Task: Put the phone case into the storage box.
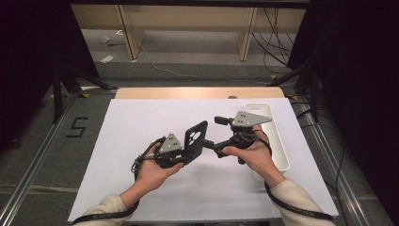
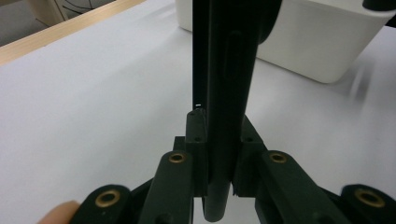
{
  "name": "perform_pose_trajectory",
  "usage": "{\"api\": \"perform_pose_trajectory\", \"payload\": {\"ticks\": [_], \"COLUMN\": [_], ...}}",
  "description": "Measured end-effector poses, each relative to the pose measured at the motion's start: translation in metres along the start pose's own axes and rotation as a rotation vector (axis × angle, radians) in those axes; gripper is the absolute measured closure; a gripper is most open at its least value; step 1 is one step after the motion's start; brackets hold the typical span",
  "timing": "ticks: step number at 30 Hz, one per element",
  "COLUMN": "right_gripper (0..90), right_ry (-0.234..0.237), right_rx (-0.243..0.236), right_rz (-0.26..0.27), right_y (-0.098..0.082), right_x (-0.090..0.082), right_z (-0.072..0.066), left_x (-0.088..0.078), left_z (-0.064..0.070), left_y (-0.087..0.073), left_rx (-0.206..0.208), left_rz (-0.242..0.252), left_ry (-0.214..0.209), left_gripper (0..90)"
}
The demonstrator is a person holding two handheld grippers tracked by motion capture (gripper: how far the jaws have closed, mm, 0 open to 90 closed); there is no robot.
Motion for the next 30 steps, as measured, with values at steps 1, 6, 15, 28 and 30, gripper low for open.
{"api": "perform_pose_trajectory", "payload": {"ticks": [1, 6, 15, 28, 30], "right_gripper": [1.1, 0.3, 0.3, 0.4, 0.4], "right_ry": [-0.002, -0.015, -0.044, -0.111, -0.117], "right_rx": [0.001, 0.003, 0.013, 0.035, 0.040], "right_rz": [-0.003, -0.005, 0.021, 0.037, 0.038], "right_y": [-0.001, -0.003, 0.000, -0.002, -0.002], "right_x": [0.002, 0.007, 0.013, 0.025, 0.027], "right_z": [-0.001, -0.005, -0.013, -0.017, -0.018], "left_x": [0.000, -0.001, 0.001, 0.007, 0.007], "left_z": [0.000, 0.000, 0.003, 0.008, 0.009], "left_y": [0.000, 0.001, 0.002, 0.003, 0.003], "left_rx": [-0.003, -0.023, -0.029, -0.033, -0.028], "left_rz": [0.000, 0.000, -0.004, -0.004, -0.010], "left_ry": [0.004, 0.012, 0.025, 0.028, 0.026], "left_gripper": [79.5, 79.5, 79.5, 79.5, 79.5]}}
Point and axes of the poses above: each handheld gripper's, and its own axes: x roughly forward along the jaws, y roughly out of its top, z roughly to its right, the point moved 5 cm from there along x, roughly forward along the jaws, and after that the axes turned 8 degrees about -z, right-handed, at the moved point
